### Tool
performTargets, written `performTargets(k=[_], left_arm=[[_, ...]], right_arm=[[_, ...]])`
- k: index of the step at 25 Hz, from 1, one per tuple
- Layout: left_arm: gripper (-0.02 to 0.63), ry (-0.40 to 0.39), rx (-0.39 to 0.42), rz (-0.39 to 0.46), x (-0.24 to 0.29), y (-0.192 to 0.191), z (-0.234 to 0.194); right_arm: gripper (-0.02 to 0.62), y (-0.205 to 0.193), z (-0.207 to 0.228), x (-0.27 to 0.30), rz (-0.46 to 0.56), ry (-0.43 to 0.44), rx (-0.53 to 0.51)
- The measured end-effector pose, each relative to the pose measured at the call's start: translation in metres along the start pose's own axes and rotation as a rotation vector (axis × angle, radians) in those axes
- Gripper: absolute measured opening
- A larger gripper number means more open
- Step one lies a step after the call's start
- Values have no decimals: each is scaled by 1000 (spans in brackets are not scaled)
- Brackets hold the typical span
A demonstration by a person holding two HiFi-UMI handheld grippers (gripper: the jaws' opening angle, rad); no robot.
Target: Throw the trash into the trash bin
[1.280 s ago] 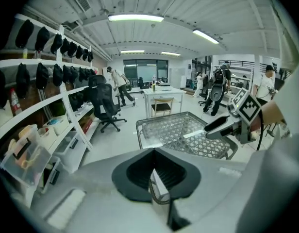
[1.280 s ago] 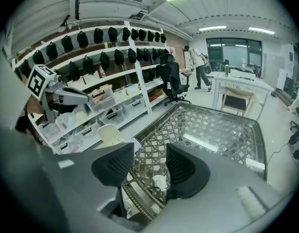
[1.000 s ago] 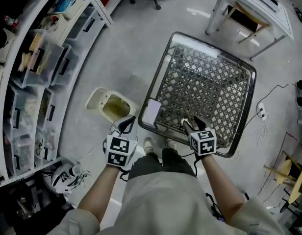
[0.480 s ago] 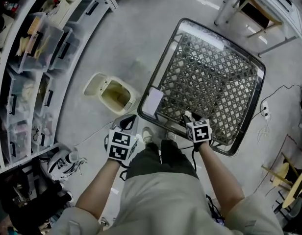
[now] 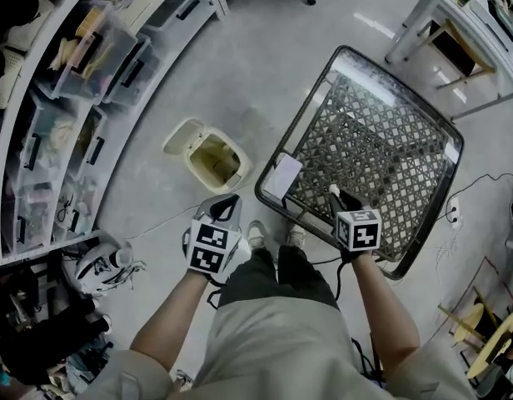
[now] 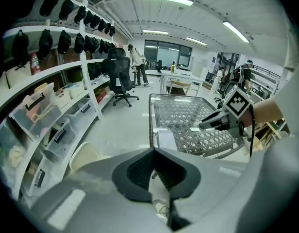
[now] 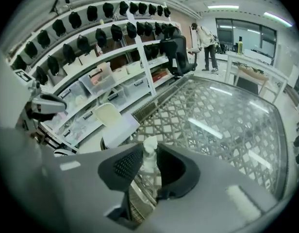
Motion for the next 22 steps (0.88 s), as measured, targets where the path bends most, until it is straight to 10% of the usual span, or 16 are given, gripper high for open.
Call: performTargets(k=[10,22], left_arm=[[3,199,-124,89,-62,-20,-101],[3,283,-242,84,-58,-93,-179]], right_arm=[[95,126,-146,13,163,208,-178],[97,117,-275,130,17,323,-350]])
Point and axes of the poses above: the fingertips, and each gripper's own axes: x forward along the fingers, z to its right, y out of its top, the point moved 1 cm from there along -x, backward along the fingers, and after that the axes turned 2 degrees about z, right-handed, at the moved point
